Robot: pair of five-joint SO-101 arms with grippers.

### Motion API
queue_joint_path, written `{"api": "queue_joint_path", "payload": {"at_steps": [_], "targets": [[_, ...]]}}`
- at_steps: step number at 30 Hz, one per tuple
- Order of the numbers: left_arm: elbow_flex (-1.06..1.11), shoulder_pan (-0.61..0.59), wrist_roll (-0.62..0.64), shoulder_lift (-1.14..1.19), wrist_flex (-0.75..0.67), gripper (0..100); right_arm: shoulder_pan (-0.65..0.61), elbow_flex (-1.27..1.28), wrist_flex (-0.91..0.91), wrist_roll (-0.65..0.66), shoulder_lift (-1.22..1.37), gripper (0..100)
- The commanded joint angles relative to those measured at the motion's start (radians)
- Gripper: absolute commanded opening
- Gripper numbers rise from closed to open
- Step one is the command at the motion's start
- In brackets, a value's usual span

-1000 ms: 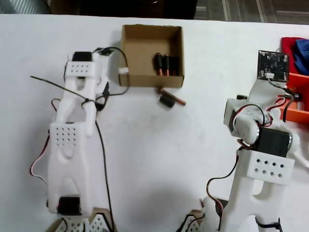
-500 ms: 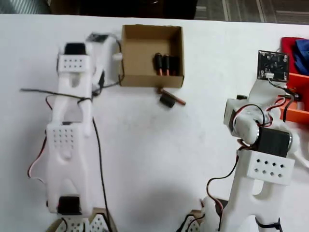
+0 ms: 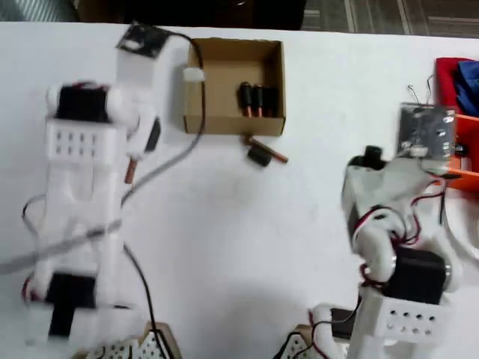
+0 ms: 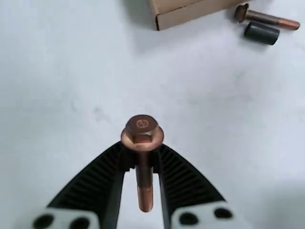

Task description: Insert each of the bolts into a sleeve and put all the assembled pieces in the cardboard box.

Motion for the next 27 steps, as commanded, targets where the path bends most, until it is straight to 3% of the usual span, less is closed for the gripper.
{"api": "queue_joint_path", "payload": {"at_steps": [1, 10, 17, 20, 25, 27], "targets": [[0.076, 0.008, -0.002, -0.249, -0.057, 3, -0.104, 0.086, -0.059, 0.0, -0.044, 2.0], [0.418, 0.009, 0.002, -0.615, -0.233, 3, -0.228, 0.17, -0.101, 0.0, -0.128, 2.1], [0.759, 0.017, 0.008, -0.925, -0.601, 3, -0.255, 0.307, -0.225, 0.0, -0.303, 2.1], [0.918, 0.034, 0.132, -1.056, -0.841, 3, -0.26, 0.42, -0.369, -0.008, -0.42, 2.1], [1.115, 0.101, 0.512, -1.224, -1.158, 3, -0.389, 0.687, -0.696, -0.009, -0.631, 2.1], [1.139, 0.158, 0.546, -1.232, -1.221, 3, -0.455, 0.767, -0.765, -0.009, -0.705, 2.1]]}}
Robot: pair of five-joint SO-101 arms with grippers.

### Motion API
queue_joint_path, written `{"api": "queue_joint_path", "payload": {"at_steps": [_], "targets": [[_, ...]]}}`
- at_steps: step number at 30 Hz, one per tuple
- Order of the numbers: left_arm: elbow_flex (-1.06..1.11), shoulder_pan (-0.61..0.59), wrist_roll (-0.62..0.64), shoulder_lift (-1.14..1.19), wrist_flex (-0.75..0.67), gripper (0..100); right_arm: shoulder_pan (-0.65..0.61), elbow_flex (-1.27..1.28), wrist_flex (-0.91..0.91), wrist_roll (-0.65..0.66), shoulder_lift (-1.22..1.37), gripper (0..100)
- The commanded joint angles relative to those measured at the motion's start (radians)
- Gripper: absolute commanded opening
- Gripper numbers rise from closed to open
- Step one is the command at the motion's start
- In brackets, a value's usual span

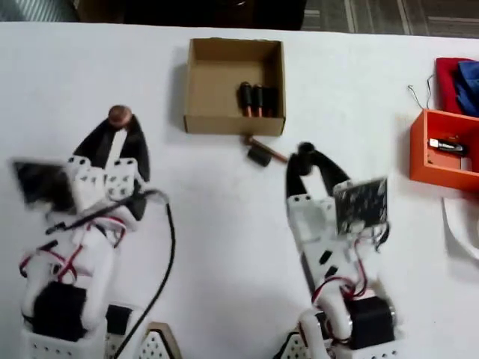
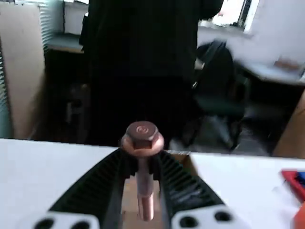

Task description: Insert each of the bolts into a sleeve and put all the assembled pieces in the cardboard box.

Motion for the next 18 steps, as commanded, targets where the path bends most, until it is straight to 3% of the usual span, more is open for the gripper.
{"api": "queue_joint_path", "payload": {"at_steps": [1, 9, 18], "targets": [[0.025, 0.106, 0.104, -0.028, -0.147, 3, -0.107, 0.114, -0.159, -0.009, -0.13, 2.1], [-0.2, 0.244, 0.104, 0.187, -0.15, 3, -0.15, 0.203, -0.348, -0.009, -0.12, 2.0], [-0.435, 0.411, 0.104, 0.531, -0.147, 3, -0.148, 0.258, -0.355, -0.009, -0.124, 2.0]]}}
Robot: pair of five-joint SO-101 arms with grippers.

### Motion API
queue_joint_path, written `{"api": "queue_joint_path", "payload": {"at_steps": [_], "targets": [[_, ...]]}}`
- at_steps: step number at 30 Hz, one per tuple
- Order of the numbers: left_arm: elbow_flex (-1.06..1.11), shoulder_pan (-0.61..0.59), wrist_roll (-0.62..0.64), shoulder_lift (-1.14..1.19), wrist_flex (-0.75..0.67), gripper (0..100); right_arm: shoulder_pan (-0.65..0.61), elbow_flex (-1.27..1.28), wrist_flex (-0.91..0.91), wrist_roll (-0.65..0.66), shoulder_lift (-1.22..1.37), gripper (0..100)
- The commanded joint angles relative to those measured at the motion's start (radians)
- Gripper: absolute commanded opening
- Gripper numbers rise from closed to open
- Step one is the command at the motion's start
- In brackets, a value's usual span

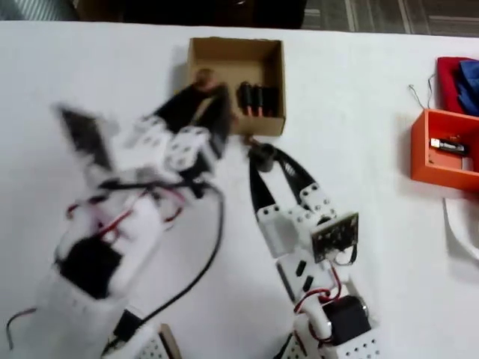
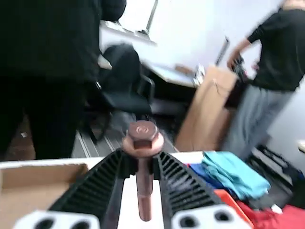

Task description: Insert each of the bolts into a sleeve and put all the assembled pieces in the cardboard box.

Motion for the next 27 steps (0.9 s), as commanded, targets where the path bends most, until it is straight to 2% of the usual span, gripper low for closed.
{"api": "queue_joint_path", "payload": {"at_steps": [1, 6, 12, 20, 27], "targets": [[-0.116, 0.046, 0.009, 0.084, -0.009, 3, 0.001, -0.005, -0.021, -0.009, -0.001, 2.0], [-0.148, 0.1, -0.005, 0.107, 0.084, 3, 0.002, -0.005, -0.021, -0.009, 0.002, 2.0], [-0.143, 0.12, -0.143, 0.11, 0.138, 3, 0.002, 0.025, -0.019, -0.003, 0.001, 2.0], [-0.14, 0.118, -0.147, 0.114, 0.161, 3, 0.002, 0.025, -0.025, -0.003, -0.001, 2.0], [-0.03, 0.12, -0.149, 0.106, 0.161, 3, 0.002, 0.021, -0.025, -0.002, -0.001, 2.0]]}}
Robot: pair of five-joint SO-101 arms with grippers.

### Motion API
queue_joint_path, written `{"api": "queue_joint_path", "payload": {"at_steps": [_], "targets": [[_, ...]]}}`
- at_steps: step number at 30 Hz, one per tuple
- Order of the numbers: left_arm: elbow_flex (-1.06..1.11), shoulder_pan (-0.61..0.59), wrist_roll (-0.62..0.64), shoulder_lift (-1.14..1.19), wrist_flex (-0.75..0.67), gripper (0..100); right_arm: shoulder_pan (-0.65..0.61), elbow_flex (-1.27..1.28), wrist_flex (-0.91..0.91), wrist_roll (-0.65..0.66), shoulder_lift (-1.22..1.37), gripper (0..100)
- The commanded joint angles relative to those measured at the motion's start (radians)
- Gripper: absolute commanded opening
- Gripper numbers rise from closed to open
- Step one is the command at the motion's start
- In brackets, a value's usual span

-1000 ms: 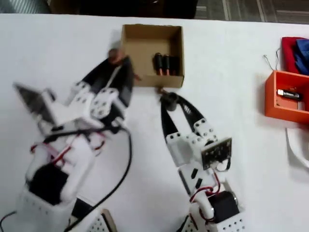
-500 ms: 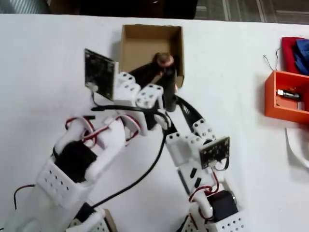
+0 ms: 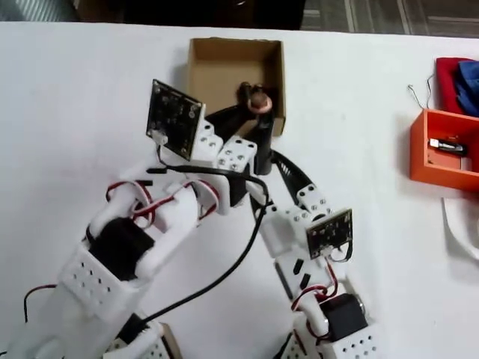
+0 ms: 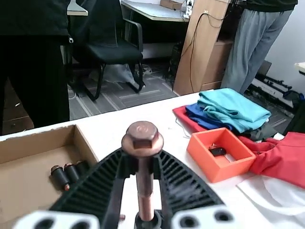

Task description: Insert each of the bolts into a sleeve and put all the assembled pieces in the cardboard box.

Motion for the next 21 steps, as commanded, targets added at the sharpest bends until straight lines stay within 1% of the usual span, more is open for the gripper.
{"api": "queue_joint_path", "payload": {"at_steps": [1, 6, 13, 18, 20, 21], "targets": [[0.021, 0.011, -0.006, -0.006, 0.0, 3, 0.002, -0.014, -0.024, -0.002, -0.002, 2.0], [0.031, 0.011, -0.008, -0.003, 0.002, 3, 0.002, -0.014, -0.021, -0.002, -0.002, 2.0], [0.033, 0.011, -0.015, 0.002, 0.103, 3, 0.002, -0.014, -0.021, -0.002, -0.002, 2.0], [0.033, 0.011, -0.193, 0.002, 0.189, 3, 0.002, -0.014, -0.021, -0.002, -0.002, 2.0], [0.024, 0.003, -0.206, 0.002, 0.186, 4, 0.002, -0.014, -0.021, -0.002, -0.002, 2.0], [0.022, 0.003, -0.204, -0.006, 0.183, 7, 0.002, -0.014, -0.021, -0.002, -0.002, 2.0]]}}
